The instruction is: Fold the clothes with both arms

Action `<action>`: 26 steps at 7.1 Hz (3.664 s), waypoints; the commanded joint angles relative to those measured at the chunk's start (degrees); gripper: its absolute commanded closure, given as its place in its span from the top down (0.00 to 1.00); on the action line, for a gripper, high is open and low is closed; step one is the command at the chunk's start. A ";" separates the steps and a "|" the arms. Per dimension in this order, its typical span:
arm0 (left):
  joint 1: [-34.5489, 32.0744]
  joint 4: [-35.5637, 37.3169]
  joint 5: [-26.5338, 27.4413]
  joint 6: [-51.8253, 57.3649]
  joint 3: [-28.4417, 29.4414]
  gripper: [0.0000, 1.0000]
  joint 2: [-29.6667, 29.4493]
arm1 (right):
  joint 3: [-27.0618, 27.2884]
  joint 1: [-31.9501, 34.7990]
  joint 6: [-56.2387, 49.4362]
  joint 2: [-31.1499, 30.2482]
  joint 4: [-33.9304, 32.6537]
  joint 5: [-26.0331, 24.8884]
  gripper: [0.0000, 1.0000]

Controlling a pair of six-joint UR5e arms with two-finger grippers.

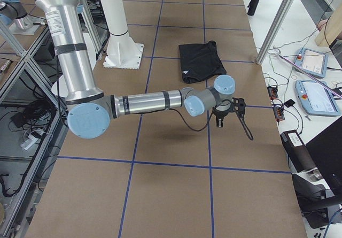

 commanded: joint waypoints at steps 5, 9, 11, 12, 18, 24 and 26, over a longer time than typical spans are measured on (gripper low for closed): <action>-18.00 3.72 -17.98 21.12 12.59 1.00 5.64 | 13.83 6.21 -21.78 -10.32 -21.07 0.50 1.00; -18.36 3.90 -7.16 20.85 5.48 1.00 10.21 | 16.57 7.10 -22.85 -12.96 -20.49 0.41 1.00; -18.36 3.90 -8.22 20.76 5.64 1.00 10.21 | 16.67 7.10 -22.06 -13.14 -20.49 0.41 1.00; -18.44 3.81 -9.44 20.85 5.64 1.00 11.25 | 16.49 8.06 -22.06 -13.31 -21.01 0.76 1.00; -20.90 4.07 -11.11 20.76 3.19 1.00 13.37 | 17.72 8.42 -22.06 -16.13 -19.87 0.50 1.00; -20.82 3.55 -12.17 20.58 4.42 1.00 12.32 | 17.99 8.42 -22.33 -15.60 -18.64 0.59 1.00; -20.82 3.81 -12.09 16.49 4.06 1.00 11.88 | 18.07 8.51 -22.24 -16.21 -18.64 0.76 1.00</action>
